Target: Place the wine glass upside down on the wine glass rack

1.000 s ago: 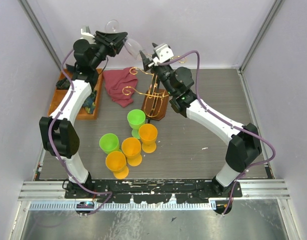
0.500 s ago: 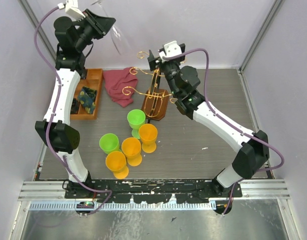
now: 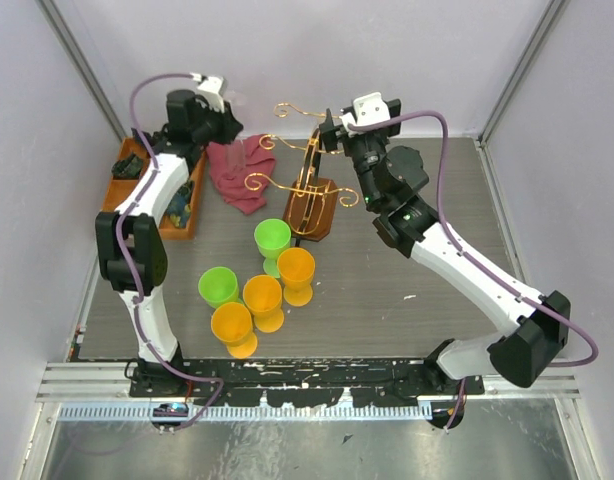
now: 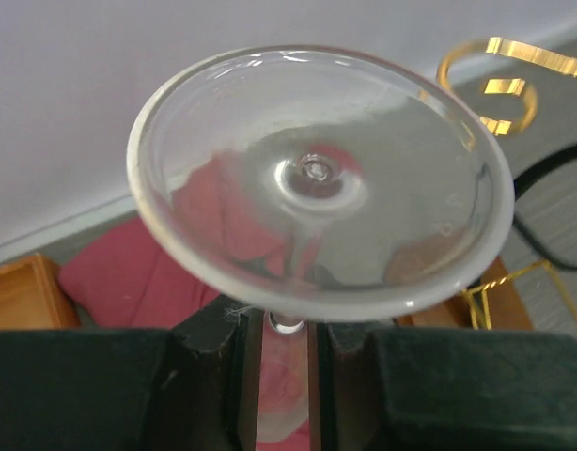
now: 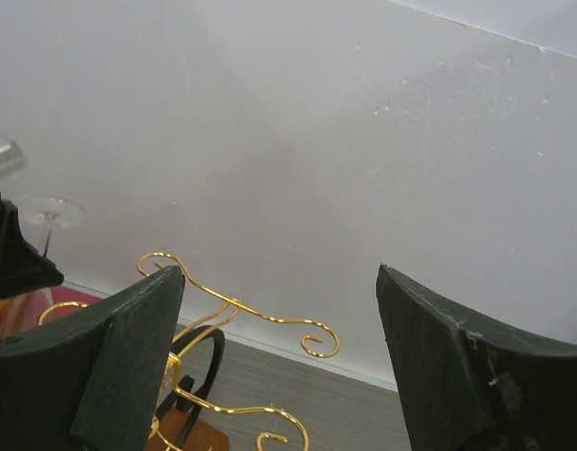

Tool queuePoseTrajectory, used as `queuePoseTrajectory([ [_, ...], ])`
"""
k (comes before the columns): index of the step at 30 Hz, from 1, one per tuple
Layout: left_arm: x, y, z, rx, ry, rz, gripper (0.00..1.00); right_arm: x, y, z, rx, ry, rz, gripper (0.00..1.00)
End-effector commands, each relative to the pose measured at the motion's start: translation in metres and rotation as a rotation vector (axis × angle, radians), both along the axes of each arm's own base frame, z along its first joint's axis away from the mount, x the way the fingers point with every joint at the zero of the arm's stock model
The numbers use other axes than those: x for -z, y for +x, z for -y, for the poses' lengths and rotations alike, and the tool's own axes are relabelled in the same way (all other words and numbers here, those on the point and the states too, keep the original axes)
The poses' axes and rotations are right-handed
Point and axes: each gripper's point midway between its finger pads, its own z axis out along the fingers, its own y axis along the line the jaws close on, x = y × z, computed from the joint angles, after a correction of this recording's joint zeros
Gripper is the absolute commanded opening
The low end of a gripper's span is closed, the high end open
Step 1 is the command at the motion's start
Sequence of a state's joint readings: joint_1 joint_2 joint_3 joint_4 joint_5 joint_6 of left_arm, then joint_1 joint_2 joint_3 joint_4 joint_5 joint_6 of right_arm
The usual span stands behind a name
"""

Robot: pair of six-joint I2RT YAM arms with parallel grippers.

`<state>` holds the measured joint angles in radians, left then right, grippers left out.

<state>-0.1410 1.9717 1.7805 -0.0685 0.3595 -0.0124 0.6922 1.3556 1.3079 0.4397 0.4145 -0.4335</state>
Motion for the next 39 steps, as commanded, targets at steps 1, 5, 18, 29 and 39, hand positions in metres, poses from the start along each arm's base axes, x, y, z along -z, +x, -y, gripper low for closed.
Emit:
queuePoseTrajectory([
  [1,-0.031,-0.002,0.017,0.100,0.038,0.297,0.00,-0.018,-0.018,0.015,0.013,-0.015,0.045,0.89],
  [5,-0.021,-0.011,0.032,0.178,0.025,0.331,0.00,-0.018,-0.021,0.021,0.036,-0.035,0.060,0.90],
  [18,-0.002,-0.027,0.068,0.269,-0.040,0.367,0.00,-0.009,-0.017,0.015,0.036,-0.134,0.062,0.92],
  [29,0.009,-0.026,0.098,0.322,-0.081,0.367,0.00,-0.007,-0.011,0.006,0.018,-0.161,0.053,0.92],
  [39,0.016,-0.029,0.117,0.378,-0.119,0.334,0.00,-0.003,-0.017,0.014,0.026,-0.143,0.035,0.92],
])
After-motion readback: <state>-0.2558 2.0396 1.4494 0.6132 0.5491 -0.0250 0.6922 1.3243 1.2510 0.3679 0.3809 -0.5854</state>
